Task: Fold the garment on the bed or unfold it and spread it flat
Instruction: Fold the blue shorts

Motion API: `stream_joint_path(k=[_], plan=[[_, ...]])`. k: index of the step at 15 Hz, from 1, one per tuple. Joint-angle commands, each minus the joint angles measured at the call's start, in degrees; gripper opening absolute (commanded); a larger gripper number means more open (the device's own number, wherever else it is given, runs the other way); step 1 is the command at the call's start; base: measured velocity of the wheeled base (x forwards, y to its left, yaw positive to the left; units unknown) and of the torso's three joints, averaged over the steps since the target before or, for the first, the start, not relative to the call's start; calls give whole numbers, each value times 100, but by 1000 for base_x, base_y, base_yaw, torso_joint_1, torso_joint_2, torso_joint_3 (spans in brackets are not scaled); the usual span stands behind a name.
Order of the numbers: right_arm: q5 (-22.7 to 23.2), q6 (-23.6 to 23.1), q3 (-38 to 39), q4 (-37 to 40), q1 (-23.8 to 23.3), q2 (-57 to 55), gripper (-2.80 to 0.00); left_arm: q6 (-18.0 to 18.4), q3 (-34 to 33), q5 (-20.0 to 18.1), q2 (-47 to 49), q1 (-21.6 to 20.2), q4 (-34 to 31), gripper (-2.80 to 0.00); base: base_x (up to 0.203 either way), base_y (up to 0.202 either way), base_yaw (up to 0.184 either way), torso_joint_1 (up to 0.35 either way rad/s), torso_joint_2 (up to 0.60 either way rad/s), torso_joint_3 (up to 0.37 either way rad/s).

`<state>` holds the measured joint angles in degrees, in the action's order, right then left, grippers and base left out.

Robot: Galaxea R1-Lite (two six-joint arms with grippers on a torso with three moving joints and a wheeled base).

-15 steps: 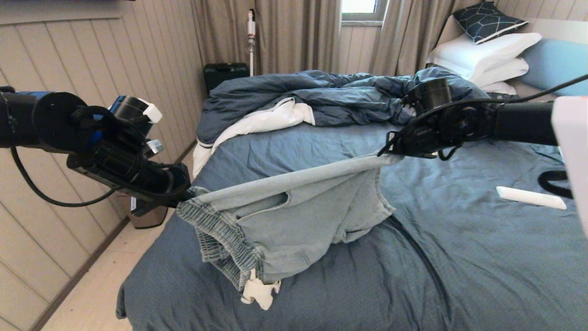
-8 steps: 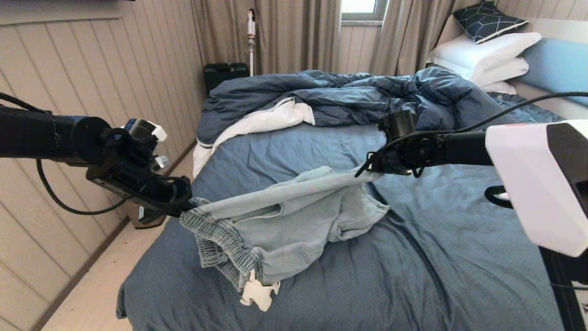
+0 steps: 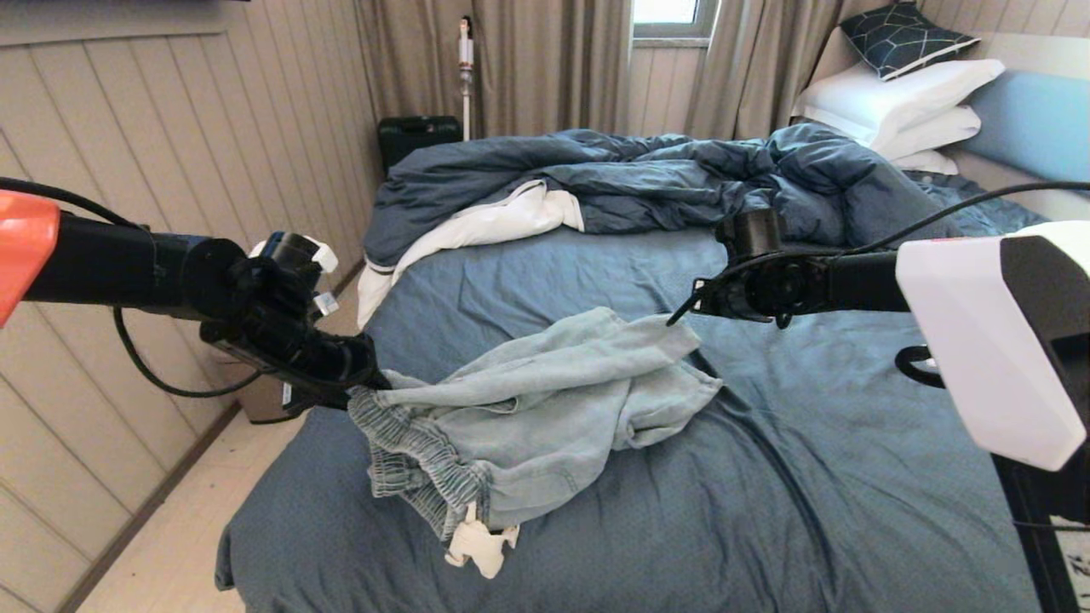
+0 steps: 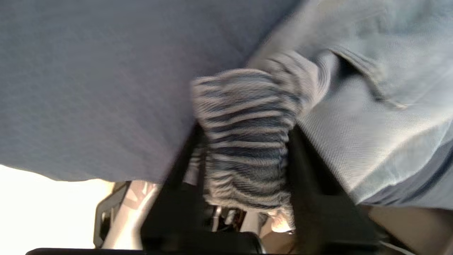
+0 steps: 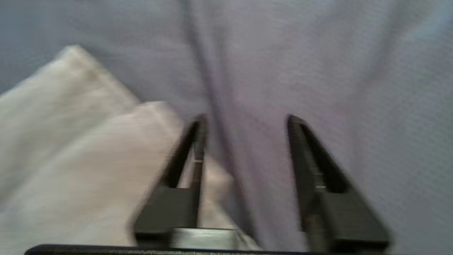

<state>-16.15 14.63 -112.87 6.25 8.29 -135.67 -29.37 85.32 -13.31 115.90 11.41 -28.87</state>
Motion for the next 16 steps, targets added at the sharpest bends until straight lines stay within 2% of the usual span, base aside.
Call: stream_joint_path(k=[1, 4, 7, 10, 11, 12, 13, 15, 16], plan=[[29, 14, 2, -19, 0, 35, 0, -24, -120, 19, -267, -7, 107, 0, 0, 0, 0, 0, 0, 0], [24, 81, 20, 10, 9, 119, 0, -25, -354, 61, -539, -14, 436, 0, 0, 0, 0, 0, 0, 0], [24, 198, 179, 44, 48, 441, 0, -67, -508, 387, -685, -83, 477, 0, 0, 0, 0, 0, 0, 0], [33, 271, 284, 370, 113, 727, 0, -66, -755, 404, -1124, -128, 544, 0, 0, 0, 0, 0, 0, 0], [34, 321, 355, 449, 137, 847, -280, -46, -862, 405, -1300, -129, 547, 0, 0, 0, 0, 0, 0, 0], [62, 335, 531, 550, 179, 1015, -280, -33, -985, 397, -1508, -108, 545, -280, 0, 0, 0, 0, 0, 0], [104, 334, 727, 614, 249, 1173, -280, -19, -1119, 369, -1685, -4, 542, -280, 0, 0, 0, 0, 0, 0], [351, 262, 1137, 772, 510, 1347, -280, 85, -1382, 361, -1824, 531, 555, -280, 0, 0, 0, 0, 0, 0], [476, 201, 1201, 959, 647, 1331, -280, 291, -1535, 380, -1806, 794, 651, -280, 0, 0, 0, 0, 0, 0]])
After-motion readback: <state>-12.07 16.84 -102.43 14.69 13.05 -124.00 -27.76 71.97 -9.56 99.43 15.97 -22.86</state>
